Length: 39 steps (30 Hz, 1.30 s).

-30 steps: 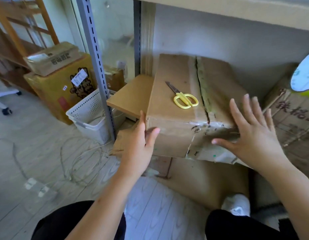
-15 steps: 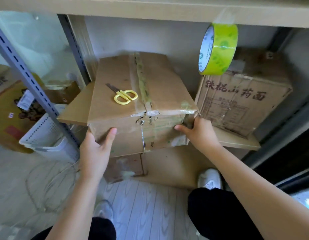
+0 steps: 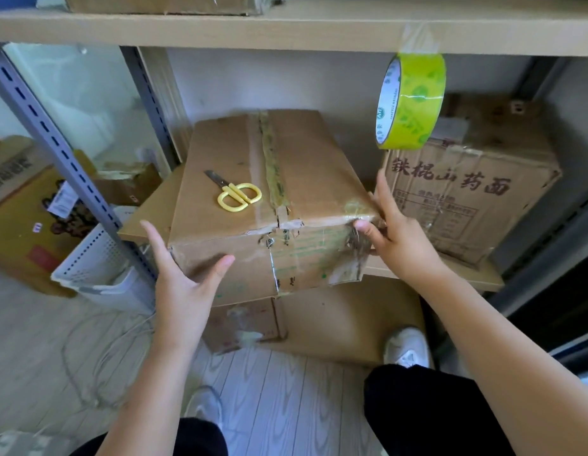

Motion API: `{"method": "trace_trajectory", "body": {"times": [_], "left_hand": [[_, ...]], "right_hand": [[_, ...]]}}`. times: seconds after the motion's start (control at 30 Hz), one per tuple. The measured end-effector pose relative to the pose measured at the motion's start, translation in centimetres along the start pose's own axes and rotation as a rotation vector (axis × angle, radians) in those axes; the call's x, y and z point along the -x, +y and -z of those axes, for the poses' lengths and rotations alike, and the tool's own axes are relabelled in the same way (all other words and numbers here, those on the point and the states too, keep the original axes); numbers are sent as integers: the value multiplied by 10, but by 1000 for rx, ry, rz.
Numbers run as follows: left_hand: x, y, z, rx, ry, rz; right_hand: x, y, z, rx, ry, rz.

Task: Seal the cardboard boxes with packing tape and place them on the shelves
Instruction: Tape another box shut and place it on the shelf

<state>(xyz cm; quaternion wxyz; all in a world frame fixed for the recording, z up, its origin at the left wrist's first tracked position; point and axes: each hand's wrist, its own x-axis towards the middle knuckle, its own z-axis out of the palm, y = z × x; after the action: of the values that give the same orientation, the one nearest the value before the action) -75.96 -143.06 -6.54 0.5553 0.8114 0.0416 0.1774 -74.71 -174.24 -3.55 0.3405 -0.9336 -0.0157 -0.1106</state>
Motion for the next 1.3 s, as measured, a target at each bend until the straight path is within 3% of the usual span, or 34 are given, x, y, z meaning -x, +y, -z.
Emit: {"method": "trace_trajectory", "body": {"times": [0.13,0.3,0.37,0.53,0.7,0.73,0.8,0.9,0.97,1.07,1.17,1.23,1.3], "left_hand": [[-7,-1,-4,-144,71,-263],[-11,-7,-4,-247,129,-308],[-12,-3,4,-305,86,-287],[-23,20,41,-199,-210,-49],[-40,46,63,-643,-219,44],[-39,56,63,-731,-166,-1],[-36,89,54,-691,-55,-179],[-32,154,23,-438,-24,-309],[-33,184,1,-311,-58,-276],[-34,215,-35,-160,-144,-296],[-25,228,-68,-63,-232,-303],[-24,219,-75,-66,-187,-293],[-35,191,-69,-250,-44,-309]], "right_hand": [[-2,-1,-2,132,92,170],[0,-7,-17,206,180,137],[4,-13,-17,212,166,136],[18,-35,-15,201,-18,46],[41,-69,-21,317,-124,20],[46,-76,-17,397,-81,18],[55,-85,0,453,212,-6],[51,-86,48,119,664,-246],[36,-84,84,-192,745,-305],[-3,-94,125,-589,522,-296],[-33,-103,134,-678,315,-293],[-41,-107,131,-719,295,-296],[-45,-107,125,-810,285,-297]]}}
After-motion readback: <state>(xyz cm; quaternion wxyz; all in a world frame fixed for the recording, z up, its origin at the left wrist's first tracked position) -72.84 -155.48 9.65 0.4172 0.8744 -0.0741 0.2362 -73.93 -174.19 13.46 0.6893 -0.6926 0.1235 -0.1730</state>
